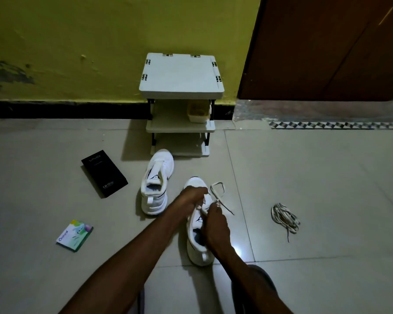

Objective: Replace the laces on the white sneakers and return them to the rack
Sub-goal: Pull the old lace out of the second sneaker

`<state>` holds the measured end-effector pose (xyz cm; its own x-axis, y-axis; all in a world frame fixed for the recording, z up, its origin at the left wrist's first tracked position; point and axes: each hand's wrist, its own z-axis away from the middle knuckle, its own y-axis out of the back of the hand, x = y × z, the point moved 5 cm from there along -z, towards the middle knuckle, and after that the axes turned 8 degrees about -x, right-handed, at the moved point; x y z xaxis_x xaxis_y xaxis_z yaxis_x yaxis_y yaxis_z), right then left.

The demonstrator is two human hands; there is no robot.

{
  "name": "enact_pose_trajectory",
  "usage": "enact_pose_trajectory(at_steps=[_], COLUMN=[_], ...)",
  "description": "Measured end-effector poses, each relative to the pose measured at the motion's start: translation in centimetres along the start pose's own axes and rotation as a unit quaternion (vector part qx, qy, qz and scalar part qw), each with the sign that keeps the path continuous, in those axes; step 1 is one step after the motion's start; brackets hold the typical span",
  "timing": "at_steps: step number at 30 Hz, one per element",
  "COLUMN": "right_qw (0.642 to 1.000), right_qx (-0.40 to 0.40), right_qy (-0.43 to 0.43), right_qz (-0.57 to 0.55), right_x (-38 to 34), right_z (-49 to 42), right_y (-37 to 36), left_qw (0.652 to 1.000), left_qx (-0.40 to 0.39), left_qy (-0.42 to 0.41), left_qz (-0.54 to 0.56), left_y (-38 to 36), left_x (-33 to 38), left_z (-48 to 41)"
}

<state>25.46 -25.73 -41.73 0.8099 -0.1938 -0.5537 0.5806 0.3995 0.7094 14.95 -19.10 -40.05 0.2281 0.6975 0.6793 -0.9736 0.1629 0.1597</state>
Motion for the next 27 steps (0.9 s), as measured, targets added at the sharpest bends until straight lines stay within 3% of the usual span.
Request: enact_pose_trajectory(at_steps=[3, 8, 10, 13, 16, 18, 20, 24, 26, 27], right_qw=[0.996, 0.996, 0.995, 0.996, 0.996, 0.994, 0.992, 0.991, 0.992, 0.993], right_qx=[0.007, 0.011, 0.011, 0.006, 0.008, 0.007, 0.001, 0.003, 0.003, 0.003], right_qy=[0.026, 0.019, 0.022, 0.014, 0.009, 0.012, 0.012, -0.006, -0.007, -0.007], right_qz=[0.086, 0.089, 0.093, 0.084, 0.089, 0.104, 0.127, 0.137, 0.124, 0.119], right_x=[-0.5, -0.5, -0.5, -0.5, -0.4, -0.5, -0.8, -1.2, -1.0, -0.8], right_z=[0.4, 0.4, 0.2, 0.0, -0.1, 0.0, 0.1, 0.2, 0.2, 0.2], right_y=[-0.3, -0.1, -0.1, 0.0, 0.2, 0.0, -0.3, -0.8, -0.8, -0.8], left_qw=[0.995, 0.966, 0.964, 0.991, 0.973, 0.926, 0.846, 0.723, 0.705, 0.724], left_qx=[-0.044, -0.149, -0.172, -0.131, -0.095, -0.035, 0.020, 0.069, 0.062, 0.041], left_qy=[0.007, 0.086, 0.078, -0.030, -0.114, -0.139, -0.133, -0.133, -0.143, -0.140], left_qz=[0.085, 0.192, 0.185, -0.015, -0.179, -0.348, -0.516, -0.674, -0.692, -0.675], left_y=[-0.2, 0.4, 0.5, 0.4, 0.6, 1.2, 1.5, 1.4, 1.5, 1.7], left_x=[3.0, 5.0, 5.7, 6.3, 5.6, 5.6, 5.7, 6.2, 6.1, 6.0], left_z=[0.9, 2.6, 3.2, 3.8, 3.9, 3.9, 4.0, 4.9, 5.0, 4.7])
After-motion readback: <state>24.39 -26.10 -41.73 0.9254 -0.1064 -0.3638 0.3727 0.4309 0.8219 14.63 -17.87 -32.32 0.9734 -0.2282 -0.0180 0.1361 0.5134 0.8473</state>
